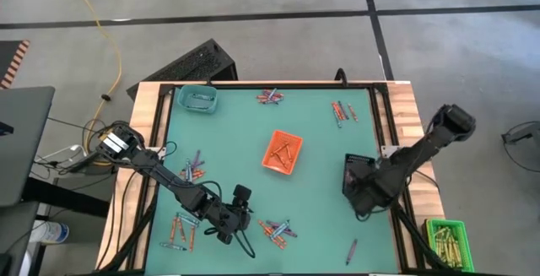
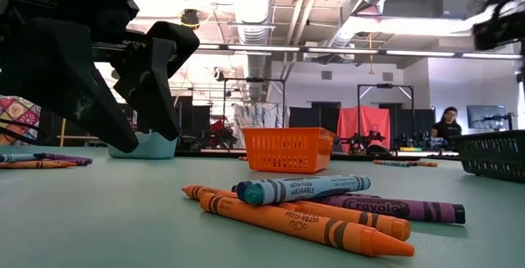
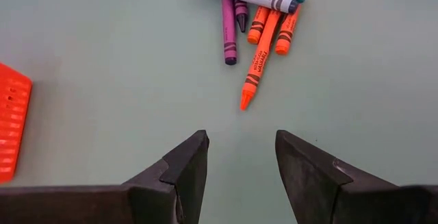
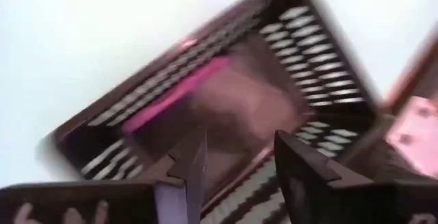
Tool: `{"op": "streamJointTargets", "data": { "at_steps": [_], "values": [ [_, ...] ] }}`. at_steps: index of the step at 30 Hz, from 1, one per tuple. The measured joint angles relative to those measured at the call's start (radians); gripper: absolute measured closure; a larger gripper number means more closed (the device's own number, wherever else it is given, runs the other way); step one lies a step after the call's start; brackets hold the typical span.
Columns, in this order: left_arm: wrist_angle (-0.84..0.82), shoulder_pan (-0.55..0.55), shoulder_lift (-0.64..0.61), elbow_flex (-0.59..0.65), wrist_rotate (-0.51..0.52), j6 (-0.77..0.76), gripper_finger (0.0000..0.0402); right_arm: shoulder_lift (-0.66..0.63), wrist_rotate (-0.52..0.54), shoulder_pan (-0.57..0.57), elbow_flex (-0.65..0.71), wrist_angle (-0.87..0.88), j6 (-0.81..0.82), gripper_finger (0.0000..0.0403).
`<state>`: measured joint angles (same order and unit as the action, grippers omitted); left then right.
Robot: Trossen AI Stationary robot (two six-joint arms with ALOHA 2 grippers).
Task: Sort crayons
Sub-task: Put the violet crayon into black bin
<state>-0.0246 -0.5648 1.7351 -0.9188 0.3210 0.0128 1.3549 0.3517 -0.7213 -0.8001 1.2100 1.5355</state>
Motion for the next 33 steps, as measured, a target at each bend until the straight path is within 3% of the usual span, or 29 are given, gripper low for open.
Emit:
{"op": "streamJointTargets", "data": {
  "at_steps": [9, 13, 18, 25, 33],
  "values": [
    [-0.001, 0.007, 0.0, 0.0, -0.001, -0.009, 0.0239, -0.003, 0.072, -0.232, -0.054, -0.29, -0.134, 0.0242],
    [0.0, 0.021, 0.0, 0.0, -0.001, -0.027, 0.0239, 0.06, 0.122, -0.325, -0.09, -0.517, -0.413, 0.0243],
    [0.002, 0.04, 0.0, 0.0, 0.0, -0.06, 0.0239, 0.189, 0.067, -0.396, -0.101, -0.729, -0.735, 0.0243],
    [0.035, 0.062, 0.0, 0.0, -0.002, -0.073, 0.0239, 0.37, -0.037, -0.417, -0.185, -0.705, -0.861, 0.0243],
    [0.043, 0.072, 0.001, 0.001, -0.033, -0.097, 0.0239, 0.468, -0.153, -0.401, -0.263, -0.66, -0.967, 0.0245]
  ]
}}
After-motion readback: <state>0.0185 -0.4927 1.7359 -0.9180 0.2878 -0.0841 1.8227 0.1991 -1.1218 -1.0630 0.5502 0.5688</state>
